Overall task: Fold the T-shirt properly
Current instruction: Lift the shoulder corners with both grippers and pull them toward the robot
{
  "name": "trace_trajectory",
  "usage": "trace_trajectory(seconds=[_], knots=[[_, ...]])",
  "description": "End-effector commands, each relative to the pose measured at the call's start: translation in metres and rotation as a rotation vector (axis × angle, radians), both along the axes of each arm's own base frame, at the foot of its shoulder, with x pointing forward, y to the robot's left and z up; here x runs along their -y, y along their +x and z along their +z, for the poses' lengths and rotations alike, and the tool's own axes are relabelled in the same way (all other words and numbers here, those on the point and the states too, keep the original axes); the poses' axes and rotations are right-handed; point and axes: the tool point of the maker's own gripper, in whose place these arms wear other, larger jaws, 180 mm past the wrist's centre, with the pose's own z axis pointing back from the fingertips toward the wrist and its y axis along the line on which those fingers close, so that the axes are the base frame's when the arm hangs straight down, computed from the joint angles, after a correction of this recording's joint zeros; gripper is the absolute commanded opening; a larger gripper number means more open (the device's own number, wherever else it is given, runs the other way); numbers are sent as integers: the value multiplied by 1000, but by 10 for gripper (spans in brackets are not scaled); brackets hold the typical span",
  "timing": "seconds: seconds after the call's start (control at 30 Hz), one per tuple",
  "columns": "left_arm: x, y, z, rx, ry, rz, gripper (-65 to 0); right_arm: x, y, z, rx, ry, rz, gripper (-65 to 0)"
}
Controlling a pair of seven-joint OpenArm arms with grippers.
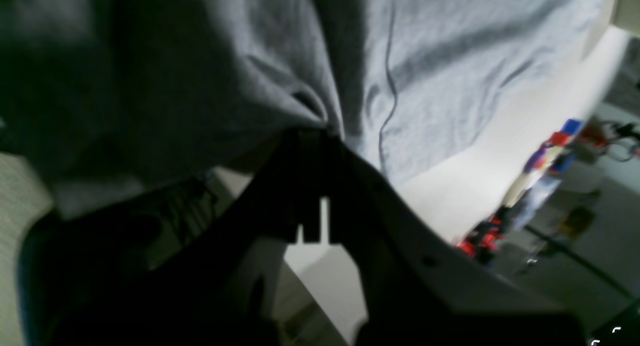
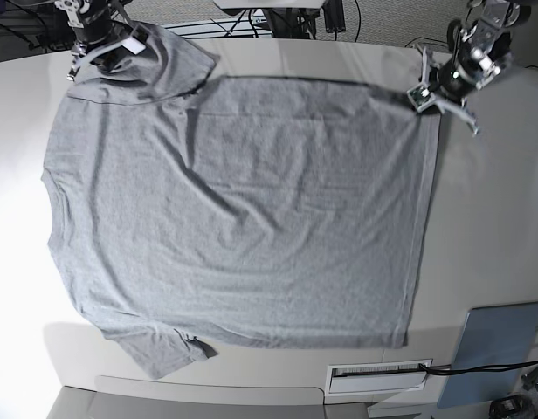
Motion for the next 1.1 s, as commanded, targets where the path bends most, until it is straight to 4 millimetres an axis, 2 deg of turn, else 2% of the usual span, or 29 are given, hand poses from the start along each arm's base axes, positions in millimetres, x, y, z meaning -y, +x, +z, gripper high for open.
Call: trace_trajectory(seconds=[0.0,0.2,0.43,0.57,0.77,0.93,1.07], knots=[[-10,-7,2,-21,18,9,-650,-1,-3,5,13,-4,8,-650],[-10,-37,13,-42,-54,-1,-650,1,-20,10,26,-26,13,-650],[-27,-52,19,-58,-21,29,-650,4,-43,10,-6,-30,-3,-650],[-27,-54,27,-47,-17,25,-650,5,-52,14,-3,-46,11,-650],[-24,-50,31,-32,-20,20,-650,-4,-46,30,44,-36,2,-650],[-34,-28,42,70,-3,94,-650,-19,-16,57,175,25,-7,-650],[-38,-8,49,103,-39,168,-650,-9,7,66,238,11,-41,-650]])
